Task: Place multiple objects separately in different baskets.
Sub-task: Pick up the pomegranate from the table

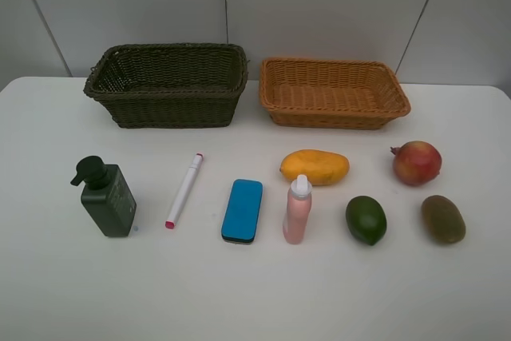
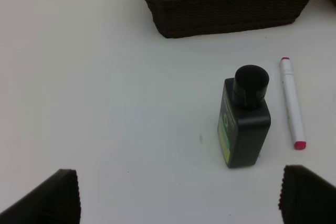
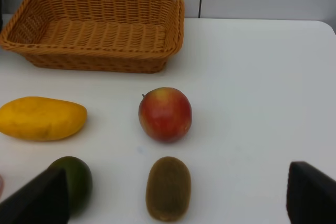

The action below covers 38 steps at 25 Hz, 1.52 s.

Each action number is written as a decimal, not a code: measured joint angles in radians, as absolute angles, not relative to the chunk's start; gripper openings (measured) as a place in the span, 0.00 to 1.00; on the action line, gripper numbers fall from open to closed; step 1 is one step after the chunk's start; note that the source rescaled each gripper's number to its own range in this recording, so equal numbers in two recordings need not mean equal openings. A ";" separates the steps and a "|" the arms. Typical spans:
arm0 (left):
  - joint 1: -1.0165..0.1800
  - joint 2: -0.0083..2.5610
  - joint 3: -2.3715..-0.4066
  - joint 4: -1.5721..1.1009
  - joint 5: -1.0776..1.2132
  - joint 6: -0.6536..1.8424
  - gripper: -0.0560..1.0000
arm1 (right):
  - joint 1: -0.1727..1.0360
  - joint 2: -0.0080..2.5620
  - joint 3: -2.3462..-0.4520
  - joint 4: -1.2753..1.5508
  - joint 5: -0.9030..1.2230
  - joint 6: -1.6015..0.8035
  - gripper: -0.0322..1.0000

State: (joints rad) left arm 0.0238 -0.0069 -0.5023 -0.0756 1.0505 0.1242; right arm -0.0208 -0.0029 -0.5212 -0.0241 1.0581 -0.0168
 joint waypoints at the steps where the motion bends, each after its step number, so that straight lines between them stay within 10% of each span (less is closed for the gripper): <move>1: 0.024 -0.007 -0.502 -0.076 1.050 0.124 1.00 | -0.021 -0.003 -0.521 -0.024 1.058 -0.017 1.00; 38: 0.024 -0.007 -0.502 -0.076 1.050 0.124 1.00 | -0.021 -0.003 -0.521 -0.024 1.058 -0.017 1.00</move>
